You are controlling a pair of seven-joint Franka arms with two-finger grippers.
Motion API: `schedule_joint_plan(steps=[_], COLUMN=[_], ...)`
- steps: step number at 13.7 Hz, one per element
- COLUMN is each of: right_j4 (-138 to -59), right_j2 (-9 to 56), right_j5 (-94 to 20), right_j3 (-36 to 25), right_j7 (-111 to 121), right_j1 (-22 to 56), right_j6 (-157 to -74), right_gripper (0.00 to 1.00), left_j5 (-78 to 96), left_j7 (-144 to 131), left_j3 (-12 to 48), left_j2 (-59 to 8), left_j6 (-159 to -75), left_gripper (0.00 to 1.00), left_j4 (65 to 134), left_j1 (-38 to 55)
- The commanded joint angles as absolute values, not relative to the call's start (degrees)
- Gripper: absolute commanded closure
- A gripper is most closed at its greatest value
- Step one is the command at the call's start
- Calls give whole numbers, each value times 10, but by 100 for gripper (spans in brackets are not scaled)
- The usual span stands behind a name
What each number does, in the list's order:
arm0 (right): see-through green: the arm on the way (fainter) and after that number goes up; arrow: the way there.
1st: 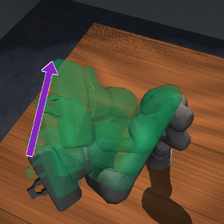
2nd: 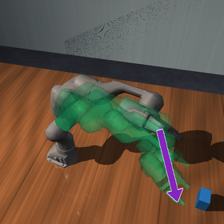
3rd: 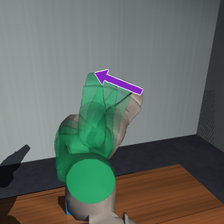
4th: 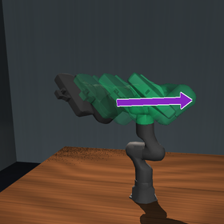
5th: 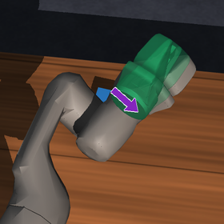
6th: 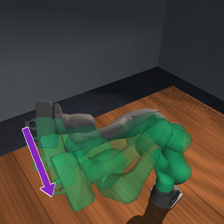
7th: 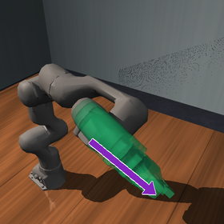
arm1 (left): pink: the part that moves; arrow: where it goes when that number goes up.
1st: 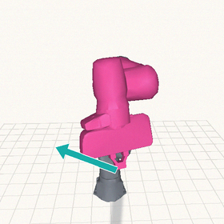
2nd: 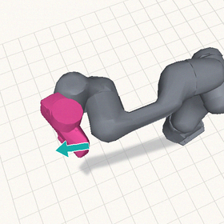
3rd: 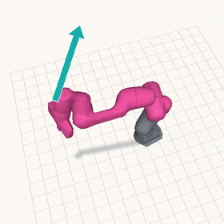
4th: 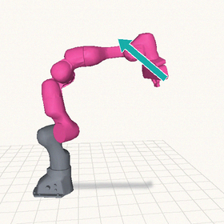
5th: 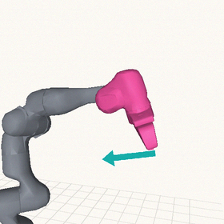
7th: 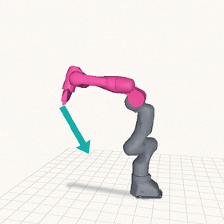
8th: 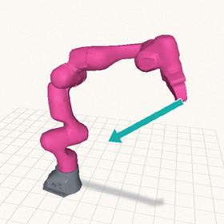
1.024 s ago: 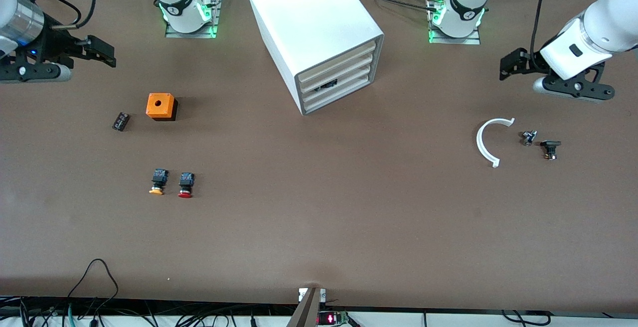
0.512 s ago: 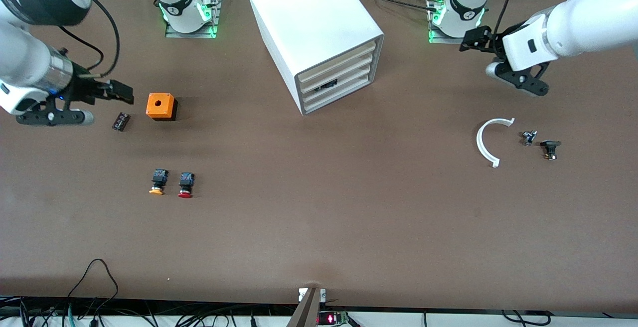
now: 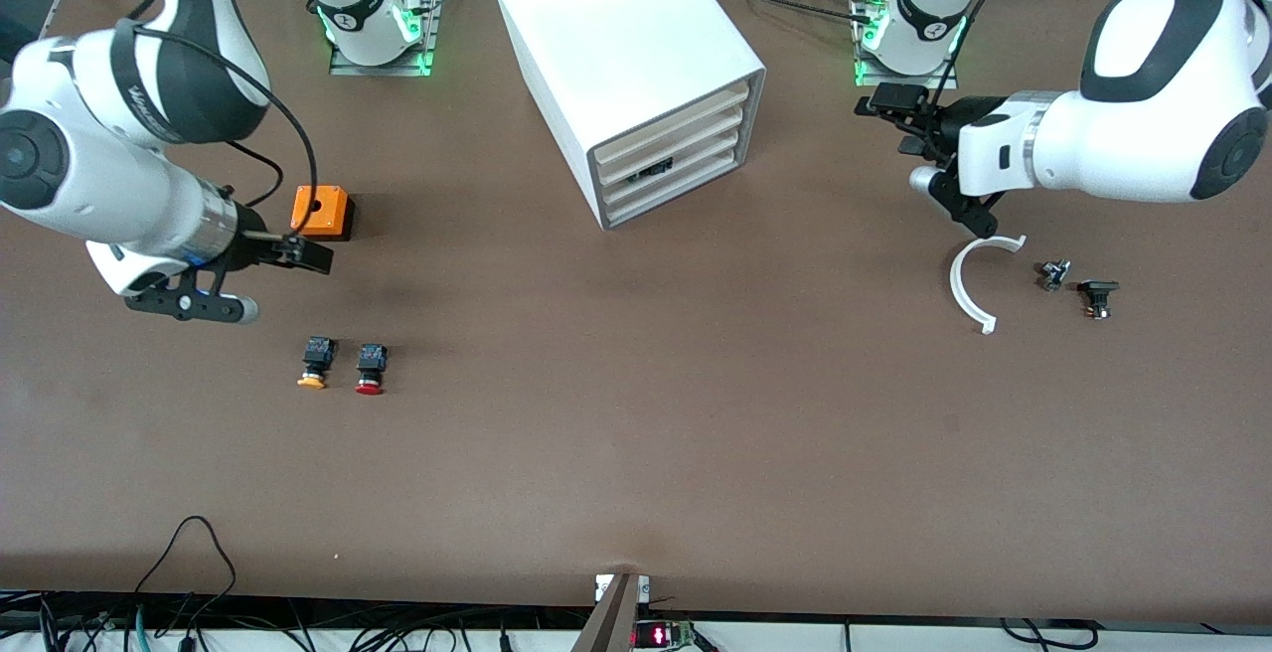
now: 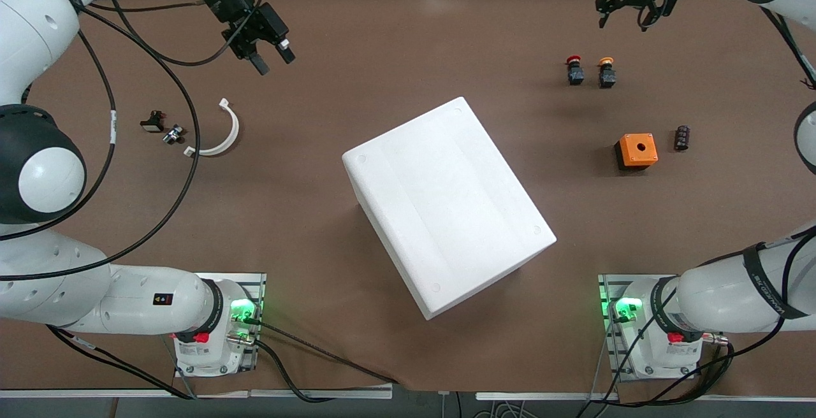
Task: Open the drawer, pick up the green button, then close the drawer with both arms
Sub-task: 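Reach the left gripper to the drawer handle while the right gripper approaches the cabinet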
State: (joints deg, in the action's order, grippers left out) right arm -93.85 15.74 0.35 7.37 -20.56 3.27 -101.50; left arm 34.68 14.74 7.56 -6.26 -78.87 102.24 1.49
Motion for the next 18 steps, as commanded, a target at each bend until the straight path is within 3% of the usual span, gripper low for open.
schedule_joint_plan(steps=[1, 6, 11, 18], right_j4=[-885, -860, -860, -853], right_j2=[207, 240, 258, 285], right_j5=[6, 1, -65, -60], right_j3=[75, 75, 75, 74], right_j7=[-296, -356, -480, -488], right_j1=[70, 126, 152, 197], right_j6=[-1009, -1014, -1082, -1121], right_gripper=[0, 0, 0, 0], left_j5=[421, 580, 675, 847], left_j7=[214, 406, 556, 719], left_j3=[85, 127, 127, 131], left_j2=[-55, -76, -157, -239], left_j6=[-851, -1025, -1042, -1064], left_gripper=[1, 1, 1, 4], left_j4=[1083, 1236, 1253, 1323], left_j1=[13, 15, 16, 75])
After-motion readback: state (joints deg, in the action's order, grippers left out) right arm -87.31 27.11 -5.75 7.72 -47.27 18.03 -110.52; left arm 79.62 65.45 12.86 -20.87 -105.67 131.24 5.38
